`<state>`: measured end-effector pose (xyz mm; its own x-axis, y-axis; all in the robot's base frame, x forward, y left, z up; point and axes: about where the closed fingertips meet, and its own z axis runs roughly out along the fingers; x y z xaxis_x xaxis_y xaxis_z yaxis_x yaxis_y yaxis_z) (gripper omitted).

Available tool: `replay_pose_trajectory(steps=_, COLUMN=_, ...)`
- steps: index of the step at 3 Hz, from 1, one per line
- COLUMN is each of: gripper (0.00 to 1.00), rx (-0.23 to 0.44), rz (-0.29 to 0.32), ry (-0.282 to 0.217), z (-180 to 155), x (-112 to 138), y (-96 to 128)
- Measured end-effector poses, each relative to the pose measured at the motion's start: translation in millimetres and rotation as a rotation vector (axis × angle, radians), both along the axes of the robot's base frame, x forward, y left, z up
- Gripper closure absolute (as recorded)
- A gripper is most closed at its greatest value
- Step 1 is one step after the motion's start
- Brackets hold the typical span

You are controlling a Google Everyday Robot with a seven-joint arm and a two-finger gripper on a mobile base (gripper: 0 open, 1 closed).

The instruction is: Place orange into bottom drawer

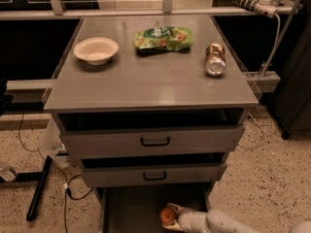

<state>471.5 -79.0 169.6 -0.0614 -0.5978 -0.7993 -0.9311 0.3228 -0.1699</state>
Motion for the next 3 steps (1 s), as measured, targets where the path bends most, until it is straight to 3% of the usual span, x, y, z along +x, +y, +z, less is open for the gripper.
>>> replay_pose_trajectory(steps=2, gripper=1.0, rx=0.048, rz=-0.013, ry=-0.008, z=-35, x=13, y=10)
replay_pose_trajectory(steps=3, gripper=0.82, rx=0.048, rz=-0.016, ry=-0.008, z=-35, x=14, y=9)
